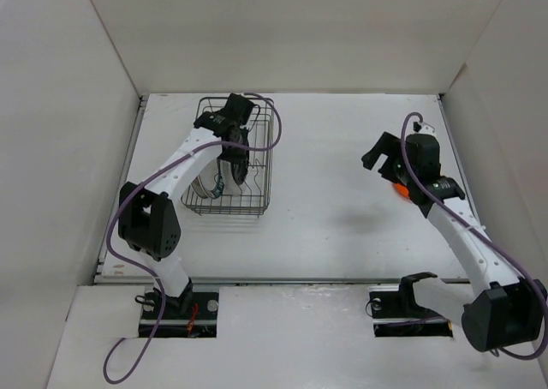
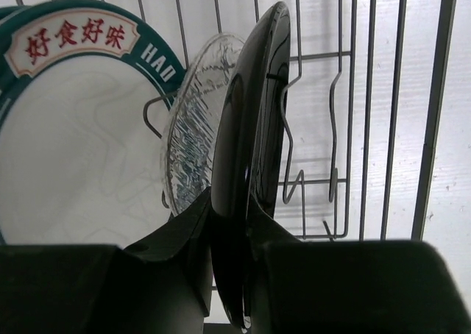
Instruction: Load the plates into the dish rack
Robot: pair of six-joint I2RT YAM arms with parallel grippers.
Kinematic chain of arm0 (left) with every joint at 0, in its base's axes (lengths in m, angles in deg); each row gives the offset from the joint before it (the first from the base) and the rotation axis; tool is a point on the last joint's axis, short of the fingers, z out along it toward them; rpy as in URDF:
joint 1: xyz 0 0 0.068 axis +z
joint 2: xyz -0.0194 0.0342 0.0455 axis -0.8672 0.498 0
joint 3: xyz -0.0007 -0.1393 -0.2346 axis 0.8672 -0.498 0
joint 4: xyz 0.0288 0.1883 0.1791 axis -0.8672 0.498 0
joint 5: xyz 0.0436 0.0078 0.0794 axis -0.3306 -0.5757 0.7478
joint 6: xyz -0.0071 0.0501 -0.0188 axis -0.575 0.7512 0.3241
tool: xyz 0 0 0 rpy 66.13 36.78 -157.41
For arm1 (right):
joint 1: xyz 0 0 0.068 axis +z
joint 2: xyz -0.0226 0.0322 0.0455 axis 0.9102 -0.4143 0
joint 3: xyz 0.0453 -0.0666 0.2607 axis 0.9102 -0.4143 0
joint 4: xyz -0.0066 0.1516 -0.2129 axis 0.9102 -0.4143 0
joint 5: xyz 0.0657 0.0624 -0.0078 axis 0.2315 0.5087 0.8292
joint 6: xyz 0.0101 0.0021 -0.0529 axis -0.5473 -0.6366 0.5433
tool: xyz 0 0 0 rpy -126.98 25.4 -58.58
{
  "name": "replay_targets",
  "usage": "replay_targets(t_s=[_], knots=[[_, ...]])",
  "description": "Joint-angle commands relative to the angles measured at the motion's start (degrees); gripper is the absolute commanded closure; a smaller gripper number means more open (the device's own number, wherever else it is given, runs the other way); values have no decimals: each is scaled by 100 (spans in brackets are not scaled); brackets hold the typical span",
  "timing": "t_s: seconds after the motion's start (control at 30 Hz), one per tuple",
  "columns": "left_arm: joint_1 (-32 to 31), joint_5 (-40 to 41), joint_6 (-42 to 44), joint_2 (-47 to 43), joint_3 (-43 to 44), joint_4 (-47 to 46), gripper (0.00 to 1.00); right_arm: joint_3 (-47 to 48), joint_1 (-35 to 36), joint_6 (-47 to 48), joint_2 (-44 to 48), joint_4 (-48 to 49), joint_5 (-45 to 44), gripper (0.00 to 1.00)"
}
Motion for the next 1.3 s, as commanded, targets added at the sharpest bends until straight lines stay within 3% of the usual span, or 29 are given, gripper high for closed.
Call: replay_targets(t_s=[0.0,0.03,0.13,0.3,0.33,0.5,0.67,0.77,1.03,1.27], knots=[[9,-295,38,-265,-70,34,88,17,-204,-222,195,-347,-389,0],[9,-296,108,-265,-122,86,85,17,-256,-274,247,-409,-389,0],[9,-472,108,-265,-193,139,64,-35,-379,-520,387,-681,-686,0],[9,-770,223,-265,-18,323,43,-438,-748,-960,747,-919,-908,0],[9,-962,223,-265,131,324,30,-527,-845,-960,748,-832,-908,0],[-131,-1675,512,-143,1387,561,0,-1019,-1941,-873,556,-683,-725,0],[-193,-2543,802,200,2880,588,0,-1134,-2664,-574,-146,-235,-460,4],[-193,-3080,1021,376,3190,465,0,-1056,-2884,-425,-498,-68,-512,6],[-246,-4031,1216,798,3393,280,0,-616,-3166,-345,-1518,241,-512,15],[-246,-4084,1321,798,3227,227,0,8,-3166,-126,-2739,171,-222,21]])
